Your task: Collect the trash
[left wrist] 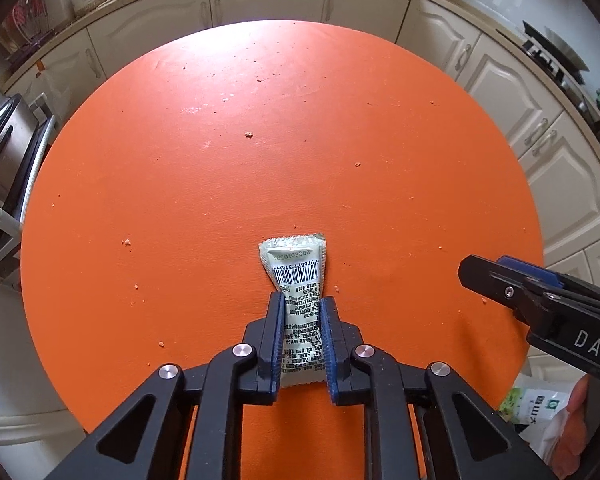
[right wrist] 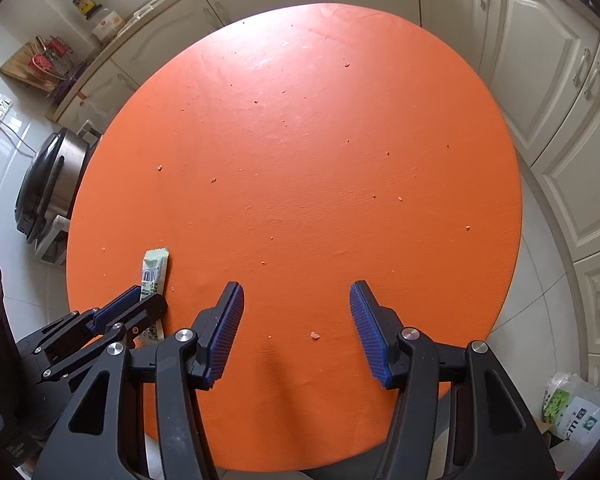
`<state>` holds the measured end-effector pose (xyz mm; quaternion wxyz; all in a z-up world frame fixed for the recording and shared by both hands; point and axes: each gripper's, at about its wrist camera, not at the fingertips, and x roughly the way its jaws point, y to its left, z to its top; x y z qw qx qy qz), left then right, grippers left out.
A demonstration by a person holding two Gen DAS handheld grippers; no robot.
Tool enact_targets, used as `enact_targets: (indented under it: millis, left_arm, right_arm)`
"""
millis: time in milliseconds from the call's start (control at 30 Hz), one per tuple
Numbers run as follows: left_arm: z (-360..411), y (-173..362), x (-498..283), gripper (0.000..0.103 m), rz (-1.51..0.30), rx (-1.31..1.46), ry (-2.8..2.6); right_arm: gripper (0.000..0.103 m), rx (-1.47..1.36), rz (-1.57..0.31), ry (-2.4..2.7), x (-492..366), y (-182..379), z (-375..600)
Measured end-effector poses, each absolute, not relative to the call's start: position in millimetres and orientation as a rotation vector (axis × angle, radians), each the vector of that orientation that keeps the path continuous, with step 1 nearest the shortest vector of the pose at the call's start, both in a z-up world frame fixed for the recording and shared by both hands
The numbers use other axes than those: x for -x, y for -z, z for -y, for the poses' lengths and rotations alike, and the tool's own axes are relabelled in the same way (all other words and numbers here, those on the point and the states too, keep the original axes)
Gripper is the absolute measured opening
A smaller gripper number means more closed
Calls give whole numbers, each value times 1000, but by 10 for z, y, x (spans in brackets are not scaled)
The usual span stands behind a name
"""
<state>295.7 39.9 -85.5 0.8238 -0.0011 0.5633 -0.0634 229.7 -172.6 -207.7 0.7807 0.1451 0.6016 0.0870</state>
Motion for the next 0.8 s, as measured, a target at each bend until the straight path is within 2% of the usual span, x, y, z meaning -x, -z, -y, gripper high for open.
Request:
enact_targets:
  millis: [433,500,600,633,667,800]
  left_arm:
    - [-206,868,-2837,11,-1169,-100,261]
    - [-220,927,-2853,18,-1182,-103,248]
    - [-245,941,-2879,22,-1182,-80,222]
    - [-223,945,-2875,28,-1182,-72,204]
    - [-235,950,-2846,39,-1176,-69,184]
    - [-164,1018,-2728,52,-1114,-69,117]
  right_arm:
    - [57,-358,-1266,-131,-2155,1959,1911]
    - [57,-357,-1259,-120,-2145,1934,1932]
    - [57,-360,-1257,-118,-2144,1923,1938]
    - [57,-358,-1258,-119,-2142,1922,1933]
    - [57,-357,-1260,-121,-2144,1926,1926]
    - [57,-369,-1272,-135,-2158,1964,1893]
